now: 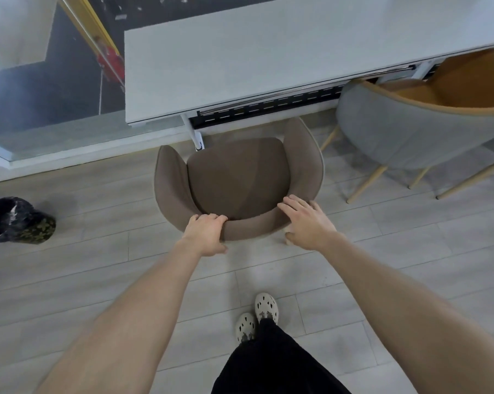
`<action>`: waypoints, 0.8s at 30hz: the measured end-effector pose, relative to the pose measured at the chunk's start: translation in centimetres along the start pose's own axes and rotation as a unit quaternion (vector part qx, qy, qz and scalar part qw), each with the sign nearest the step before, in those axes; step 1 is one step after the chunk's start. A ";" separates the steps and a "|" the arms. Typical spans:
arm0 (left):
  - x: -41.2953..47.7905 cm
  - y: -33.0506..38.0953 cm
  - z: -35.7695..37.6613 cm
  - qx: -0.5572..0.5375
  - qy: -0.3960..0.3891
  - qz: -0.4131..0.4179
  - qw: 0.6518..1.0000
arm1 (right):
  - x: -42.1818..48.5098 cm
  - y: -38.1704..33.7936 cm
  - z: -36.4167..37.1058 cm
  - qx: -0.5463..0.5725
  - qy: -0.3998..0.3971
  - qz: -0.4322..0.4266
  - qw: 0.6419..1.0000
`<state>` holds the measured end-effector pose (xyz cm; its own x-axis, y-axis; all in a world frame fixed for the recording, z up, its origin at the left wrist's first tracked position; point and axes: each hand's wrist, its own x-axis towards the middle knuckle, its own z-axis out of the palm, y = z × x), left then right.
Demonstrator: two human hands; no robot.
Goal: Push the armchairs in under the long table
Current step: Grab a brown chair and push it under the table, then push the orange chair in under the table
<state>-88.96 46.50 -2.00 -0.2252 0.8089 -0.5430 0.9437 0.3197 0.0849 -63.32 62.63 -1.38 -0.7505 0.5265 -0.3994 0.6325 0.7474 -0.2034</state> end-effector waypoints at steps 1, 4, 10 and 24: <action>-0.2 0.7 -0.7 -0.007 0.003 0.008 1.000 | -1.0 0.4 -0.4 0.023 0.000 0.008 1.000; 0.0 3.7 -3.3 -0.025 0.008 0.030 0.999 | -3.7 2.4 -1.5 0.067 0.000 0.050 0.997; 4.1 12.5 -8.5 -0.013 0.027 0.063 0.998 | -8.3 12.1 -4.0 0.107 0.012 0.140 0.984; 20.5 41.9 -14.3 -0.022 0.024 0.077 0.996 | -12.0 45.8 -10.8 0.096 0.001 0.177 0.980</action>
<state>-57.48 83.53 2.38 -0.0905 0.8724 -0.4803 0.9569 0.2097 0.2007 -27.42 94.95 3.74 -0.4785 0.7393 -0.4737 0.8771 0.4282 -0.2176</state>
